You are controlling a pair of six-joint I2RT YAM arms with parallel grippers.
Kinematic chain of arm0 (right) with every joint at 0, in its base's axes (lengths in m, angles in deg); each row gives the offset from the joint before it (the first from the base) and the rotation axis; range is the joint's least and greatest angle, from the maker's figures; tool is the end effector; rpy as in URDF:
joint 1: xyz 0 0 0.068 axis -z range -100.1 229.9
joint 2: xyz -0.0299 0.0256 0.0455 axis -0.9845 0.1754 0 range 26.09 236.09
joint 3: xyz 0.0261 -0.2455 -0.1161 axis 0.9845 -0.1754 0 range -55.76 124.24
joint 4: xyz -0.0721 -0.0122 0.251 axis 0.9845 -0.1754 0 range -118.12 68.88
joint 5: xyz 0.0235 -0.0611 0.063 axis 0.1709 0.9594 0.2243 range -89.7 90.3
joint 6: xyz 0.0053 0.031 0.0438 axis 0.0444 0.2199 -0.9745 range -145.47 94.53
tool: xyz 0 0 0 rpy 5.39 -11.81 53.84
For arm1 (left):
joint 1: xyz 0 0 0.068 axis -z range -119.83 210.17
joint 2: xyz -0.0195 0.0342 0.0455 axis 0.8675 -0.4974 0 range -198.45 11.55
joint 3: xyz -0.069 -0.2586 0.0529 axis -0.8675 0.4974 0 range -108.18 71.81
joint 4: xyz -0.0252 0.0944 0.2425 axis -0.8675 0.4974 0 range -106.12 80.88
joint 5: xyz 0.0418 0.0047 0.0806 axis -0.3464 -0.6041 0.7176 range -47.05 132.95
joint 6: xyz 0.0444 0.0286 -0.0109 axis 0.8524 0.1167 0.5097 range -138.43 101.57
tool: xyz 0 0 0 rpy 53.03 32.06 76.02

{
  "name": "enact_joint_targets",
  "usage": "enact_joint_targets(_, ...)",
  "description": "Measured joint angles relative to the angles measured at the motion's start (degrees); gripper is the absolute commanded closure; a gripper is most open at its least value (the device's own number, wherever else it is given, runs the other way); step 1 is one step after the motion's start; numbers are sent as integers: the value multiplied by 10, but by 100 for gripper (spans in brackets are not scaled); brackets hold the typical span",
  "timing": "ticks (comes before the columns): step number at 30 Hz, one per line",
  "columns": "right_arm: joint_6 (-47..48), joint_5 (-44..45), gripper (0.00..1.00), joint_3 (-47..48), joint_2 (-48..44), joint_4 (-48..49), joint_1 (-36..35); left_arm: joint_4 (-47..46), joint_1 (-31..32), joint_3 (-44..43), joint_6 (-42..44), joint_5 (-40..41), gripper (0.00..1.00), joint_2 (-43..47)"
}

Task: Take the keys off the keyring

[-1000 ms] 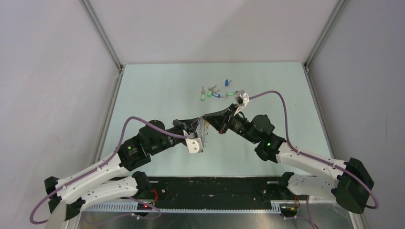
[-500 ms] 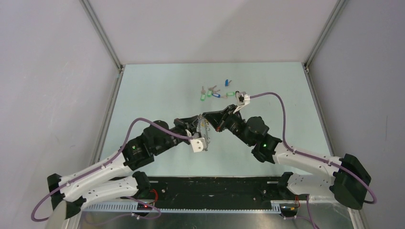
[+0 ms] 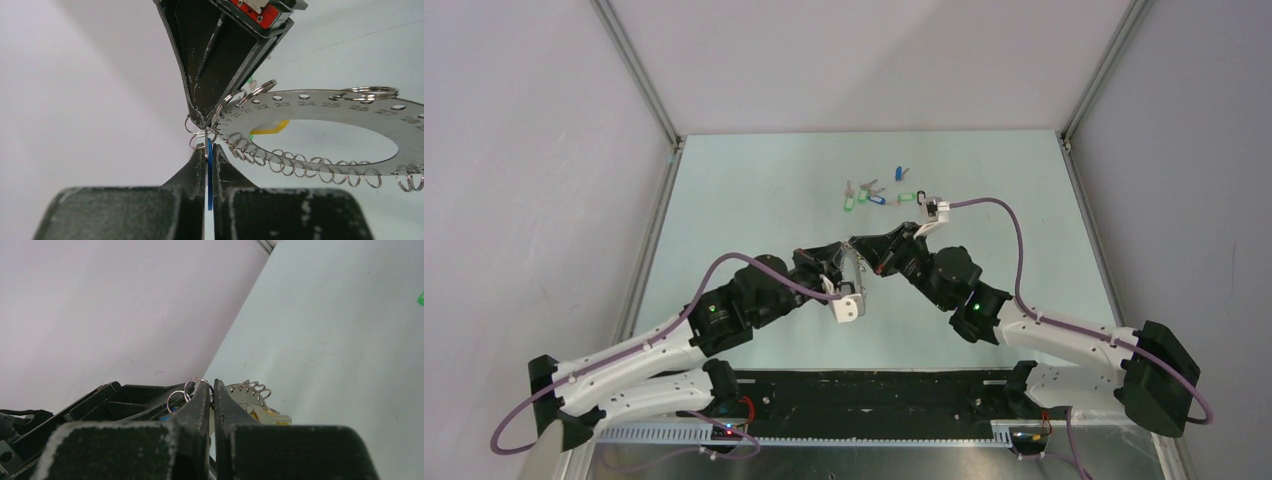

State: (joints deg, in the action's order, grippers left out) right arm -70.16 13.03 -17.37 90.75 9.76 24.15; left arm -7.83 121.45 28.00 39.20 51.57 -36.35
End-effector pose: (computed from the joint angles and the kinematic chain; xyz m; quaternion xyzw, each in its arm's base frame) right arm 0.1535 0.2119 0.3062 0.0162 0.6787 0.5132 0.5251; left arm 0.1000 -0.1713 0.3285 0.6453 0.4355 0.0386 0.6265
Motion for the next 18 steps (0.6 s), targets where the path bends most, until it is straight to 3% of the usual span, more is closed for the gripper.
enact_joint_targets(18, 0, 26, 100, 0, -18, -32, -3, 17, 0, -11, 9, -51, 100, -12)
